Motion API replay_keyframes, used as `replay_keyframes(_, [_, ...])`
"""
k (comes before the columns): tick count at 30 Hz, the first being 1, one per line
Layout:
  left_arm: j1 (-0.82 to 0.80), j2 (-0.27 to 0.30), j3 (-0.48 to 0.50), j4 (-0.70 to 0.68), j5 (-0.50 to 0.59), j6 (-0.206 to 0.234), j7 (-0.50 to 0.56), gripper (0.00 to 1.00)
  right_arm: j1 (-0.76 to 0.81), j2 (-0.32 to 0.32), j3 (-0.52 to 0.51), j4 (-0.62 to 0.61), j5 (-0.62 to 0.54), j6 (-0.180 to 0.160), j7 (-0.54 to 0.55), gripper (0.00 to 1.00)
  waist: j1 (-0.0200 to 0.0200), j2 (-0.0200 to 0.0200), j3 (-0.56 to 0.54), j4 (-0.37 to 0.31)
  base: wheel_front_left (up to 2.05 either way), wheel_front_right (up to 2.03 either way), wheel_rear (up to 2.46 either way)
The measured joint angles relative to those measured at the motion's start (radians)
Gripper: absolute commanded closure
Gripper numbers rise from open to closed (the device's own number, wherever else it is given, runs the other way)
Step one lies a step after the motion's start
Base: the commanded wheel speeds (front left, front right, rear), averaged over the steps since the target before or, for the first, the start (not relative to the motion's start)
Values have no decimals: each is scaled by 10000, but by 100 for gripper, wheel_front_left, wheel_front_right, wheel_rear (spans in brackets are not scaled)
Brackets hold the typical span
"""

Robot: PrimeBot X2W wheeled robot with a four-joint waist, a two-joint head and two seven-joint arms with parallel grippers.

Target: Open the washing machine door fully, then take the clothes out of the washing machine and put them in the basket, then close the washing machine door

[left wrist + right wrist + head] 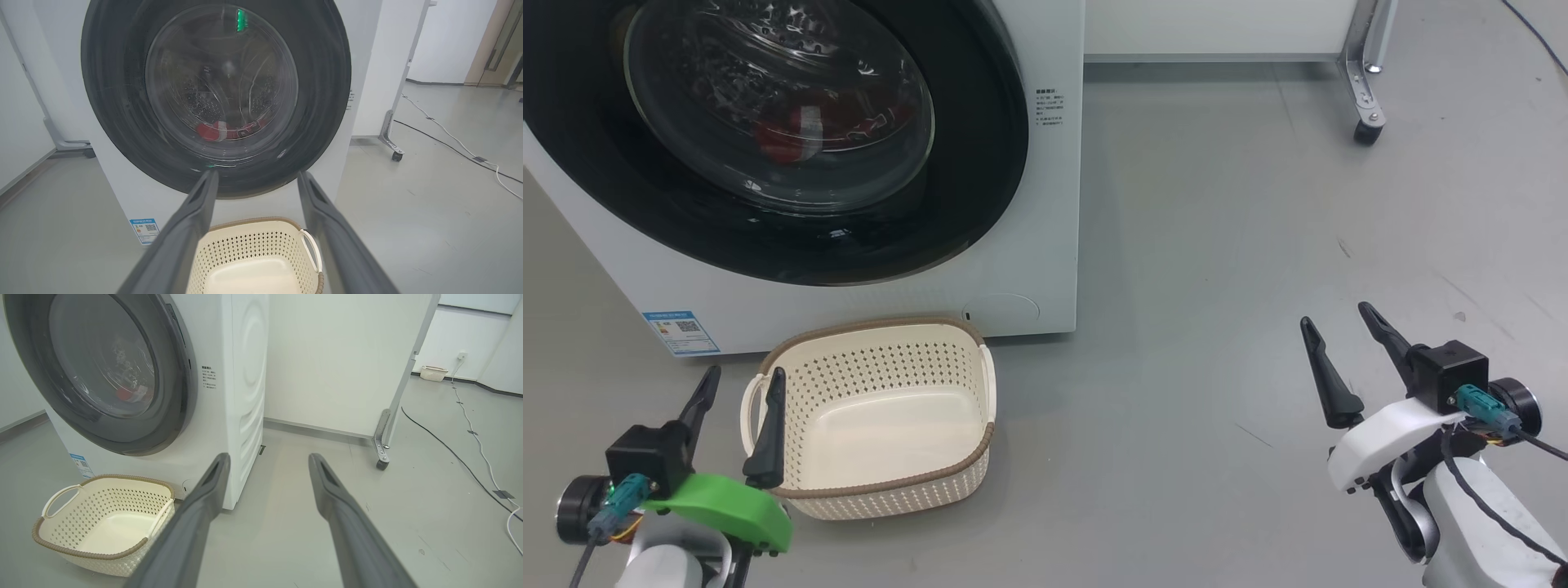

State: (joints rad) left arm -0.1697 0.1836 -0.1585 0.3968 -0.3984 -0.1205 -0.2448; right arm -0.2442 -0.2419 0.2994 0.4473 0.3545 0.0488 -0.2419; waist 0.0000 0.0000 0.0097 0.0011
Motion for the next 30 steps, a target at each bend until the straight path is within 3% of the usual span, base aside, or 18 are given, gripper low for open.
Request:
replay_keyframes(13, [-12, -151, 575, 151, 479, -6, -63, 0, -157, 136, -468, 290, -77, -249, -102, 0, 0, 0, -21, 42, 0, 0, 0])
replay_keyframes(30, [0, -456, 1062, 660, 569, -6, -71, 0, -129, 441, -949, 1091, 520, -265, -100, 0, 0, 0, -16, 45, 0, 0, 0])
